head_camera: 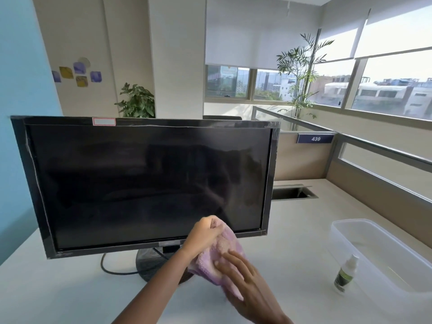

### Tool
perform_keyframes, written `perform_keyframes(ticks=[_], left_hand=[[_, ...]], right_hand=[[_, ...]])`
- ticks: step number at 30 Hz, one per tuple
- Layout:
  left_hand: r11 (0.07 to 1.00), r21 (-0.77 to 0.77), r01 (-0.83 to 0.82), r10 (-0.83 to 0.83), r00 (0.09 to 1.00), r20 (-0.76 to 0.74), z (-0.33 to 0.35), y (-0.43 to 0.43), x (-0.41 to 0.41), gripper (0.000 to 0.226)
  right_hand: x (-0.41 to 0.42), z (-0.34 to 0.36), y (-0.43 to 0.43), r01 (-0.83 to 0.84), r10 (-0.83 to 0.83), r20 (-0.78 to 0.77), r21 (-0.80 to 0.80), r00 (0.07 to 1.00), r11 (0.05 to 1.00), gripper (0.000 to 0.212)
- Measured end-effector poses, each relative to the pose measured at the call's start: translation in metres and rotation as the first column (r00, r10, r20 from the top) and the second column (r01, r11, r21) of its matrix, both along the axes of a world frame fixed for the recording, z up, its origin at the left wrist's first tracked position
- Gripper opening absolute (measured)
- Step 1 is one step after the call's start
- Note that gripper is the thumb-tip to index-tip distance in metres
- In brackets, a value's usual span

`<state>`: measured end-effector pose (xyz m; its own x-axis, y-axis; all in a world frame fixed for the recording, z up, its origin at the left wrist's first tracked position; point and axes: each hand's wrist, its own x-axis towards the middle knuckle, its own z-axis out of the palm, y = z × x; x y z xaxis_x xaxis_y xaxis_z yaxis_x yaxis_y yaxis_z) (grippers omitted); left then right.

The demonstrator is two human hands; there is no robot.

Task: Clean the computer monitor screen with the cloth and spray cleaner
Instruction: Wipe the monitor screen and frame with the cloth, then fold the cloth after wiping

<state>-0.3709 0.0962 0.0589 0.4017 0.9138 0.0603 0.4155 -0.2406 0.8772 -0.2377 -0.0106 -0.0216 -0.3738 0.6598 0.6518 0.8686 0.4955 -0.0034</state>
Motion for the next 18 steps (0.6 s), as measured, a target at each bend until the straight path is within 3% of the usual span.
perform_keyframes(ticks=[3,6,8,10,12,18], left_hand=[[0.985,0.046,0.169,-0.165,0.984,-0.067,0.012,0.004,-0.011,0.018],[0.95,0.107,0.292,-0.268,0.944,-0.194,0.024,0.008,-0.019,0.023],[0.927,0.163,0.338,-0.291,0.921,-0.26,0.034,0.006,-0.02,0.023],[0.905,0.235,0.355,-0.295,0.921,-0.254,0.043,0.004,-0.019,0.023],[0.883,0.306,0.355,-0.295,0.929,-0.224,0.051,0.003,-0.017,0.023],[0.819,0.52,0.244,-0.125,0.959,-0.255,0.049,0.006,-0.006,0.015]], right_hand=[[0.006,0.006,-0.005,-0.046,0.031,-0.194,-0.07,0.981,0.996,0.04],[0.006,0.022,0.004,0.092,-0.147,-0.449,-0.143,0.881,0.985,0.041],[0.003,0.037,0.014,0.111,-0.26,-0.539,-0.294,0.801,0.949,0.051],[0.003,0.05,0.025,0.071,-0.334,-0.551,-0.444,0.765,0.893,0.051],[0.005,0.056,0.031,0.077,-0.375,-0.502,-0.517,0.78,0.853,0.031],[0.016,0.057,0.023,0.164,-0.497,-0.55,-0.544,0.671,0.823,0.027]])
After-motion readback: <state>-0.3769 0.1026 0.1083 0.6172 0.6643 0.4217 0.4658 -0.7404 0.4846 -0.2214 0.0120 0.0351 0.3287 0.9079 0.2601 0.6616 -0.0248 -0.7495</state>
